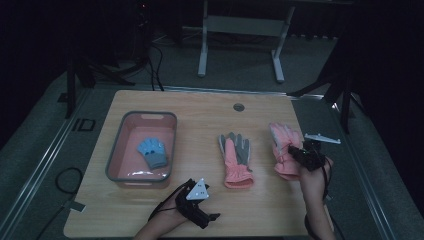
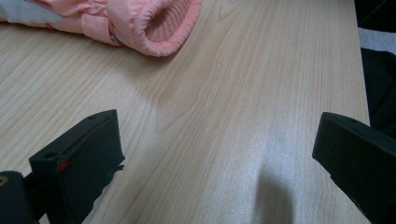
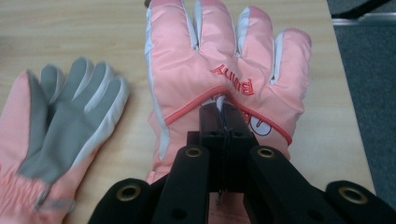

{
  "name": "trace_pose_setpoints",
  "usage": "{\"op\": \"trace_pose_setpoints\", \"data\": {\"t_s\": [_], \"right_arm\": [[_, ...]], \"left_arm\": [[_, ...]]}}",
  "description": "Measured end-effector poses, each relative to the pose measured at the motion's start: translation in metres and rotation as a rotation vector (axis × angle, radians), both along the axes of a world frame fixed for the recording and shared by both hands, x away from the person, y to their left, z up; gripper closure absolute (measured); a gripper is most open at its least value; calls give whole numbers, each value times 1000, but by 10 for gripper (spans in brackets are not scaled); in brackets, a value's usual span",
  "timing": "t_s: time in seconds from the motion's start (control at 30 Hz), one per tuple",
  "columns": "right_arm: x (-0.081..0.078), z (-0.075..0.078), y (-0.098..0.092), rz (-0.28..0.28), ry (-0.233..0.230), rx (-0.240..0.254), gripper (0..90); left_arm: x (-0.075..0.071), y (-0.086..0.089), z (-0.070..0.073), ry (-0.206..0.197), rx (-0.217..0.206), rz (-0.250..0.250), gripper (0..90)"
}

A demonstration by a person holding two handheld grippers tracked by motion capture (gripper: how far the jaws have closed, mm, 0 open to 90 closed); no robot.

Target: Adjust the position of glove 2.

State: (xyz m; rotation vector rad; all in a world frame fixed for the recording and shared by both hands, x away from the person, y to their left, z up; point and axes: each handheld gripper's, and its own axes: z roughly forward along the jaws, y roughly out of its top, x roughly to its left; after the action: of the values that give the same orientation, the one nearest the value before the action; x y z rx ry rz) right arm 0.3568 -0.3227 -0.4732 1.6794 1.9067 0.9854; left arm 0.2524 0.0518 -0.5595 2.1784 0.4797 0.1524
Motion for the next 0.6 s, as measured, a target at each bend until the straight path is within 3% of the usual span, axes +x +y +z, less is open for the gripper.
{"op": "trace_pose_setpoints", "data": {"t_s": [0.27, 0.6], "right_arm": [[-23, -6, 8, -43, -4, -25, 891], [-16, -37, 16, -59, 53, -39, 884]], "left_arm": [[0, 0, 0, -4, 5, -3, 16], [0, -1, -1, -4, 13, -11, 16]]}}
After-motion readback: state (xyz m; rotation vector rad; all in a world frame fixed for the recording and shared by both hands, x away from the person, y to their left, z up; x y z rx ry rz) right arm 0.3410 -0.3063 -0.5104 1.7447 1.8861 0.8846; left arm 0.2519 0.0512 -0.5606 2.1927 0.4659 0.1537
